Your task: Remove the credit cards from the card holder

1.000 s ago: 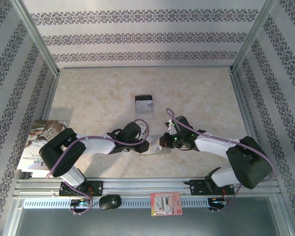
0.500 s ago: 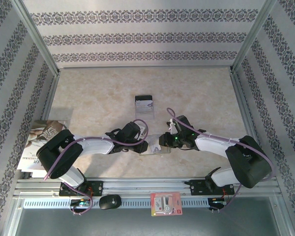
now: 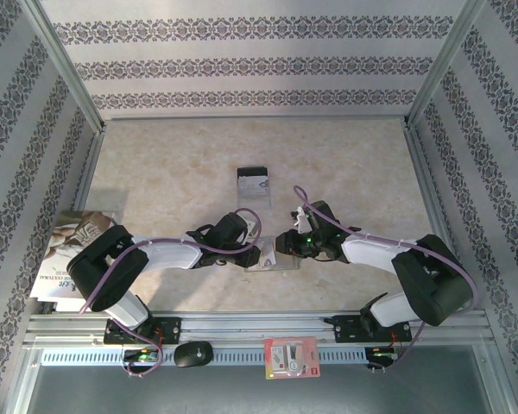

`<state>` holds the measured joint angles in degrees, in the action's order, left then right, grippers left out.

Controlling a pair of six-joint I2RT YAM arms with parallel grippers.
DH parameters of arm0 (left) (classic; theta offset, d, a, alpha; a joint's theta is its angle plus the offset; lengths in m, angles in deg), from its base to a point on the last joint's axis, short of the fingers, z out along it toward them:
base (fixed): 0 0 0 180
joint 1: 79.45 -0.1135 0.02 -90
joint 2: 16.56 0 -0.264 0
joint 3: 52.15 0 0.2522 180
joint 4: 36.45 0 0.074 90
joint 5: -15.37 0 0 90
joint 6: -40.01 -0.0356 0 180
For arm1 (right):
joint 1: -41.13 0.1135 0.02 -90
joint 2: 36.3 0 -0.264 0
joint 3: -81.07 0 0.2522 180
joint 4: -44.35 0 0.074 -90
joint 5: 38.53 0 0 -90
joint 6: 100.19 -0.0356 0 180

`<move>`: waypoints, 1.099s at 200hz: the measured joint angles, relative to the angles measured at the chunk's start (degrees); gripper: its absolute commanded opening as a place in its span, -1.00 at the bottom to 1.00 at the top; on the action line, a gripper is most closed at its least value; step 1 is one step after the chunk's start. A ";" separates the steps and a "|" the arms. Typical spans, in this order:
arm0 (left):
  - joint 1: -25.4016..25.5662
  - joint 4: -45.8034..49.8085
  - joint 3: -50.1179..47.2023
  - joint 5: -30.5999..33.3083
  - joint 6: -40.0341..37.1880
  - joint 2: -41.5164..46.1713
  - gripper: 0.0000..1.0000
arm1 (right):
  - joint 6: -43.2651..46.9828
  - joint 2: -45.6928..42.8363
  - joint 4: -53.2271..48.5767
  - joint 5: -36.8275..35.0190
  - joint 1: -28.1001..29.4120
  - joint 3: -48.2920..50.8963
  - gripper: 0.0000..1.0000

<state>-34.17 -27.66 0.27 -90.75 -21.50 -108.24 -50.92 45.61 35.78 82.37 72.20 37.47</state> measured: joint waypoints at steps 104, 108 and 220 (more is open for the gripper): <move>-0.07 -0.24 0.28 -0.17 0.00 -0.55 -0.52 | -0.07 3.48 1.97 1.79 1.81 -0.55 -0.54; -0.07 -0.24 0.28 -0.17 0.00 -0.55 -0.52 | -0.09 3.48 2.08 1.79 1.84 -0.55 -0.55; -0.52 -0.31 0.28 -0.81 0.00 -0.63 -0.54 | -1.20 3.61 2.99 2.49 1.81 -0.92 -1.00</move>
<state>-34.69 -27.97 0.55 -91.56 -21.50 -108.87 -52.12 49.21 38.78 84.86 74.01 36.55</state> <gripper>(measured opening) 0.230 0.047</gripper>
